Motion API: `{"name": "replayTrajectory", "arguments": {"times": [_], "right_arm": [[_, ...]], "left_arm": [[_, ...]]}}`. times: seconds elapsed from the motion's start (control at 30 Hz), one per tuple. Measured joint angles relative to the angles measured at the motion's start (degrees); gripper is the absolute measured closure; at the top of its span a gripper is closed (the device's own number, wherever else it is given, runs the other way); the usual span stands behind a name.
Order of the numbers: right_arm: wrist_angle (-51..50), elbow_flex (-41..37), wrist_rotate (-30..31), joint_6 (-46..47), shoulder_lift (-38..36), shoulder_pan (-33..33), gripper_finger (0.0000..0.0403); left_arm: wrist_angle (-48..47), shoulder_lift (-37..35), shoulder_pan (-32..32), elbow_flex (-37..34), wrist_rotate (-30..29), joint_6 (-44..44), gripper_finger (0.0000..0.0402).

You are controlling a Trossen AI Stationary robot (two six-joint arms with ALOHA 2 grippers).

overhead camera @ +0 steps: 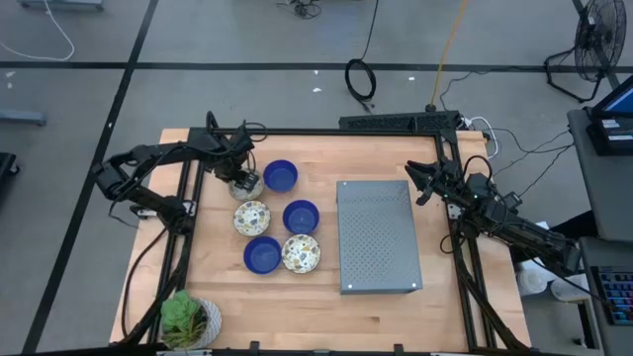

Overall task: Pick & Place Mini bowls
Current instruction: Put the top left yellow bowl on the shelf

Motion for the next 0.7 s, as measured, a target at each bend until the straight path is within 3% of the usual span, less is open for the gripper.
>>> {"name": "replayTrajectory", "arguments": {"times": [0.7], "right_arm": [[0.0,0.0,0.0,0.0,0.0,0.0,0.0314]], "left_arm": [[-0.3,0.0,0.0,1.0,-0.1,2.7,0.0225]]}}
